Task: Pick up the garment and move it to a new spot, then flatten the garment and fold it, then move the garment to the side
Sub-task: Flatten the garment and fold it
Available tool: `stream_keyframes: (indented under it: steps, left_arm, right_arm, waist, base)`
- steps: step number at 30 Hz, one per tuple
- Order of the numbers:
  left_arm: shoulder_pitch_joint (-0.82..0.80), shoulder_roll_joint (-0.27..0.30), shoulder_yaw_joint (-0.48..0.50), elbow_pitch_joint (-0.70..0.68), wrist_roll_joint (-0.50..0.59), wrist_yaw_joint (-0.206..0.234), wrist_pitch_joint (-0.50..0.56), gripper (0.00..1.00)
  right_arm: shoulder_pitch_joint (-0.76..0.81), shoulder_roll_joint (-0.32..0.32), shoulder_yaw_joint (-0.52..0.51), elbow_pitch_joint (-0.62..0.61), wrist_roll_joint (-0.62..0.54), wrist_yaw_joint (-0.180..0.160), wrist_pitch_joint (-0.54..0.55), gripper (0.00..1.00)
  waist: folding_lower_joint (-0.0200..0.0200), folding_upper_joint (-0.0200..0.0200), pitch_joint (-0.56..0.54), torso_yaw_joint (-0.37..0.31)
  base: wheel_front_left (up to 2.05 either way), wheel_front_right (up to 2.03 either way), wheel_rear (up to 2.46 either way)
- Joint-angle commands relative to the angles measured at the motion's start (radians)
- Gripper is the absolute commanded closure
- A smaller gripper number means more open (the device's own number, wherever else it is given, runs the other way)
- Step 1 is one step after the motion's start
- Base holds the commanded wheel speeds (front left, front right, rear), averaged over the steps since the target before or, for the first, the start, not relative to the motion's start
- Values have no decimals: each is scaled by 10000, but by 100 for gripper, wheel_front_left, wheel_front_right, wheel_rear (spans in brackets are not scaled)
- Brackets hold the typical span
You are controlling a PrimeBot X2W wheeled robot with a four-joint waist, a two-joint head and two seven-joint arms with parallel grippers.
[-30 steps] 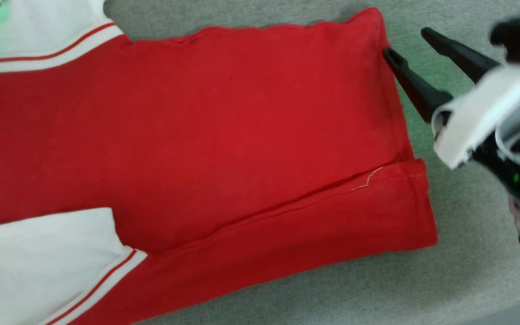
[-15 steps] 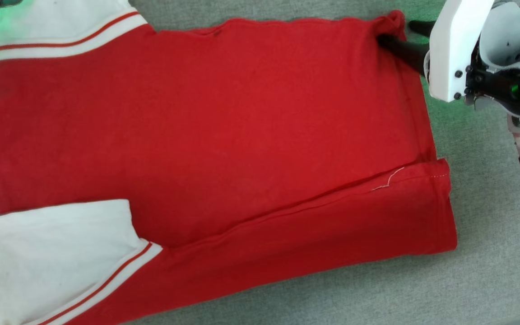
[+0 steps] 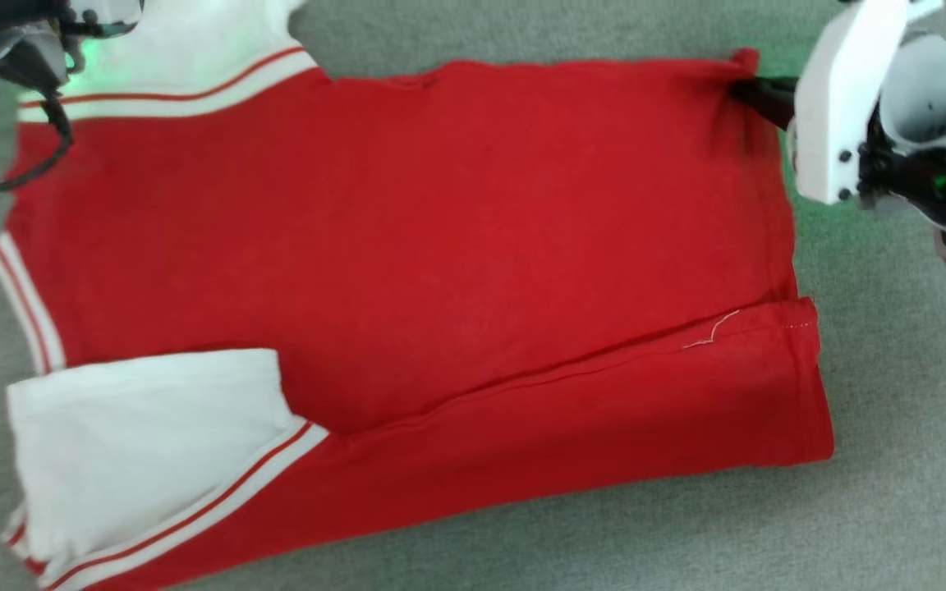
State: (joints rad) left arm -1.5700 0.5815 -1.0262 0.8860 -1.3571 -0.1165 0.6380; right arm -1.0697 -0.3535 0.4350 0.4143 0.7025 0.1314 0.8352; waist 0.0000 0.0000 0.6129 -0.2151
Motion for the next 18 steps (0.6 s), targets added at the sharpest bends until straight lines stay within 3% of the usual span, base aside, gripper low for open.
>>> stream_keyframes:
  steps: [1,11,18]
  left_arm:
    - [76,1,52,-42,-63,-82,-76,100]
    - [504,-56,-151,-1001,-159,-144,-150,100]
    - [1085,390,-342,-2152,-174,-68,-30,100]
  right_arm:
    - [279,-185,77,90,-69,-14,-185,100]
    - [1228,-1215,391,-115,255,-12,-1322,100]
    - [1987,-1839,465,-244,496,-12,-1957,100]
  waist:
    - [0,0,-539,405]
    - [0,0,-2007,1380]
    - [0,0,-2951,1908]
  base:
    - [0,0,0]
    - [0,0,0]
    - [0,0,0]
